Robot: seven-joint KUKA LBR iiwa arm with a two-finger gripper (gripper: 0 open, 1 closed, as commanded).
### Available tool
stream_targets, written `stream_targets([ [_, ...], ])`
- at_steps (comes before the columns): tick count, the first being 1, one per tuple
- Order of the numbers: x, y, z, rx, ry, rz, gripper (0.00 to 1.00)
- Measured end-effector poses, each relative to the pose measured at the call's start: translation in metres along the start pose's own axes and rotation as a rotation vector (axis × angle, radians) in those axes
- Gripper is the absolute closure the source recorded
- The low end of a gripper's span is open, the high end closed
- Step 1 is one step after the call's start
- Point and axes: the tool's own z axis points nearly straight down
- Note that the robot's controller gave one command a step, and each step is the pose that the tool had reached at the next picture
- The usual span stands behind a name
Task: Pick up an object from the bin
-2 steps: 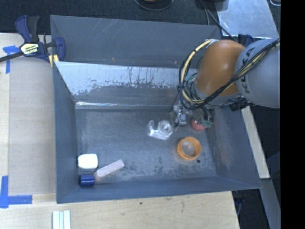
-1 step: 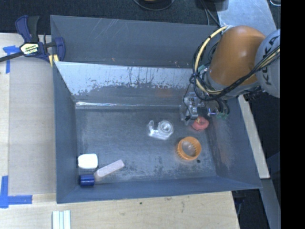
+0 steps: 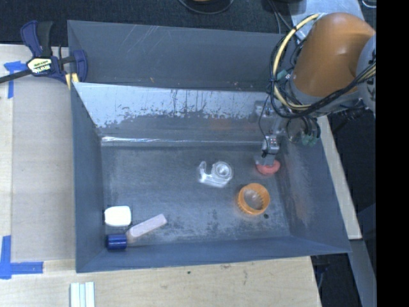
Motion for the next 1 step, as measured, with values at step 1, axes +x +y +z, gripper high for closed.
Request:
stream_targets([
  [1, 0.0, -0.0001, 0.0, 0.0, 0.0, 0.0, 0.0],
])
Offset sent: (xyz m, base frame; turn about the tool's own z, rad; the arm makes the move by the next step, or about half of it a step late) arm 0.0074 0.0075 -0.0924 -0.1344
